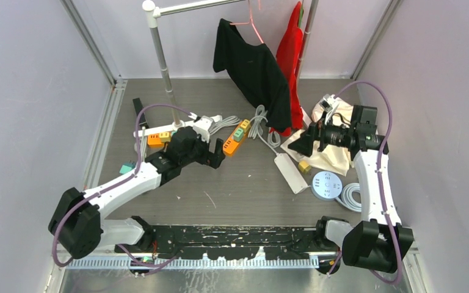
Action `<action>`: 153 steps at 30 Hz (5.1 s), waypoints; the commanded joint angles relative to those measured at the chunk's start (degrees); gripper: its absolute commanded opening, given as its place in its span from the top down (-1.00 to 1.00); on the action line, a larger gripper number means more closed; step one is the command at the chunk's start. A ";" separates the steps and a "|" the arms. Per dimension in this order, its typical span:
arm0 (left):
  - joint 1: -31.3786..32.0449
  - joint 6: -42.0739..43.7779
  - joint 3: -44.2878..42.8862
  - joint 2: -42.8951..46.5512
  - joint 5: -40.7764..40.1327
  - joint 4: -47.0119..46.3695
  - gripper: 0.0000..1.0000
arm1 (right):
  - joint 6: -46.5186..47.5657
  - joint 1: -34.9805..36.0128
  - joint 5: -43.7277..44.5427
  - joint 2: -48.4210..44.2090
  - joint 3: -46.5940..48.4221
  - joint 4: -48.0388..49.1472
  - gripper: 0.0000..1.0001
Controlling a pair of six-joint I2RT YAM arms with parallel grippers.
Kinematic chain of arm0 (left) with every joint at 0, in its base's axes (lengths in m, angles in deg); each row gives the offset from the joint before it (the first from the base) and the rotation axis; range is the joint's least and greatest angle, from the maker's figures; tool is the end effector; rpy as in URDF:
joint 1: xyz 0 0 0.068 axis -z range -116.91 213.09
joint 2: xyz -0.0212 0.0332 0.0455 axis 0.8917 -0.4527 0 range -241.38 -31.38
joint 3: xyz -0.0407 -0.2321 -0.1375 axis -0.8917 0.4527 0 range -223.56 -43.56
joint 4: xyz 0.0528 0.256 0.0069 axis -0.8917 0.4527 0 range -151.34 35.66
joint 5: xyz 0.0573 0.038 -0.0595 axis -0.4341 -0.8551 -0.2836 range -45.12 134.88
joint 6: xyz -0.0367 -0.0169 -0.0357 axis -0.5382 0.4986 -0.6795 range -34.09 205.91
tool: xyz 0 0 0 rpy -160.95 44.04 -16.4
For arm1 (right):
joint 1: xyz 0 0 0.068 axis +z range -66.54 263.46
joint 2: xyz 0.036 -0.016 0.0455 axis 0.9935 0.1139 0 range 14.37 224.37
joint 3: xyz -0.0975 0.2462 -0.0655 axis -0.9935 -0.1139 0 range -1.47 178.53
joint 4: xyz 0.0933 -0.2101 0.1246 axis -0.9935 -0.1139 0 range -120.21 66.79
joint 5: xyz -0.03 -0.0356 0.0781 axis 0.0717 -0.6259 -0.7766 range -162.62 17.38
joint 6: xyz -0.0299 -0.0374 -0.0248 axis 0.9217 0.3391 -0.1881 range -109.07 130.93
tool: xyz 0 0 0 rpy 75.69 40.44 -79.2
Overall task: Pull the plug off the socket
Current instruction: Move the socket to the center of the board, then pick up the socket from the center of the board, then place the socket at the center of the board.
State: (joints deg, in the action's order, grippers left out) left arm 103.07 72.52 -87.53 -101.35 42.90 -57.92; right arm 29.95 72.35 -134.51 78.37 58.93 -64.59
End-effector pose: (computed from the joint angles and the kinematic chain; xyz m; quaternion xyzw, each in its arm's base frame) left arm 0.2088 -0.1735 0.2541 0.1901 0.8422 -0.2132 0.4572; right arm 0.2188 -0.0110 0.3310 -0.2511 0.7769 0.3733 0.4405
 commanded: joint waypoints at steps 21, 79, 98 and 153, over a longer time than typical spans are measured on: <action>-4.62 1.52 -15.99 -22.67 5.08 0.99 -0.87 | -0.57 -1.37 -3.66 -0.85 -6.07 4.14 -1.00; 1.17 -0.35 -25.70 -12.87 6.52 8.11 1.00 | 0.66 -1.45 -4.35 -4.41 -5.54 1.82 -1.00; 0.72 -5.29 -47.36 -22.49 8.91 5.51 1.00 | 0.73 -1.54 -4.56 -5.68 -5.44 1.75 -1.00; 13.68 -7.50 -2.77 -11.48 -10.86 25.10 0.99 | -0.83 -1.43 -4.72 -3.68 -8.41 4.68 -1.00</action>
State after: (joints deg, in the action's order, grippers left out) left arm 116.41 67.62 -85.54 -110.36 33.83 -37.99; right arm 29.84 70.97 -138.10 74.77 50.30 -62.21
